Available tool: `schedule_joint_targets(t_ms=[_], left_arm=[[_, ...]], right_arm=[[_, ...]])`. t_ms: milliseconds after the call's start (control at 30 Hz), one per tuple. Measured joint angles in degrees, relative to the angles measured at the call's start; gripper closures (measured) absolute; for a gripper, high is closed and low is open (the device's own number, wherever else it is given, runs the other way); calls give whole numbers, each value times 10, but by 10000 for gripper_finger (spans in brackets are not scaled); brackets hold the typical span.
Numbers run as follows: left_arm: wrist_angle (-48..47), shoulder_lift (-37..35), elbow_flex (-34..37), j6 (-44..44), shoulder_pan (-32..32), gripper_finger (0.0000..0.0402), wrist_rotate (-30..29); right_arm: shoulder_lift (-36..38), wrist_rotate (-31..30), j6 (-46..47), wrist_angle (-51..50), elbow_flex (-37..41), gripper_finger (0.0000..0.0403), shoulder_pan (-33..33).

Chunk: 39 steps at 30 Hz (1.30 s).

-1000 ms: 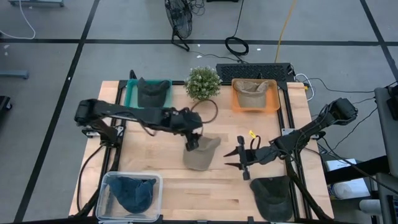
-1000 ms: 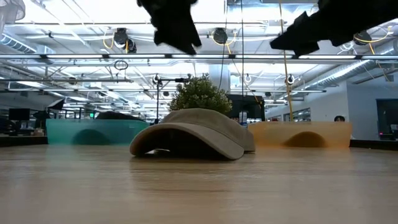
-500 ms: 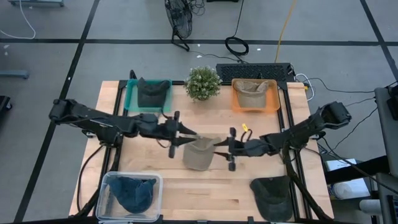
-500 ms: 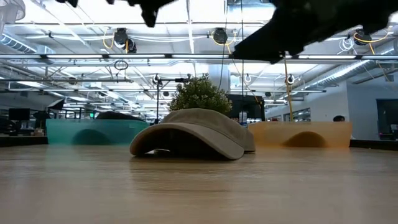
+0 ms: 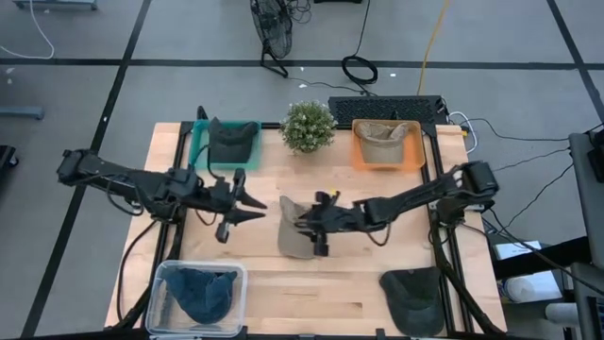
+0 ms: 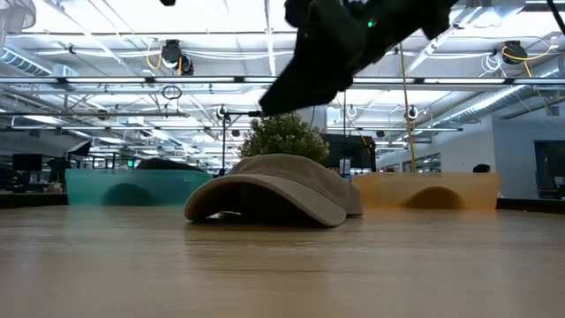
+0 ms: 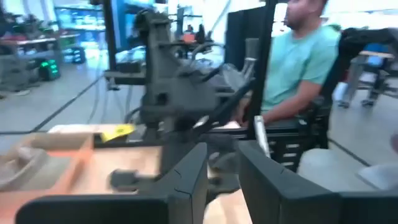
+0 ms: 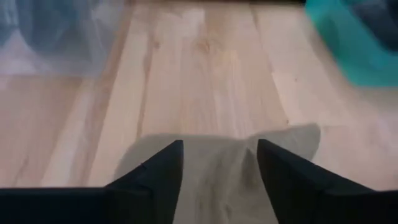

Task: Pick & Place hat
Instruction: Put the brown cap into the orange bin

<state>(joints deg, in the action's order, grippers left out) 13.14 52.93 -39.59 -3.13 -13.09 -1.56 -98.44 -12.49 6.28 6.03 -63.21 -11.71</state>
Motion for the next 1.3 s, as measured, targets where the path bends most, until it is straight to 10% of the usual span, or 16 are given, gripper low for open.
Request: schedule_joint_targets(t_ms=[567, 1300], left_arm=[[-40, -12, 4, -2, -36, 307, -49], [-50, -12, 4, -8, -35, 307, -50]], right_arm=[[-76, 22, 96, -8, -17, 194, 39], [-76, 68, 91, -37, -16, 353, 38]])
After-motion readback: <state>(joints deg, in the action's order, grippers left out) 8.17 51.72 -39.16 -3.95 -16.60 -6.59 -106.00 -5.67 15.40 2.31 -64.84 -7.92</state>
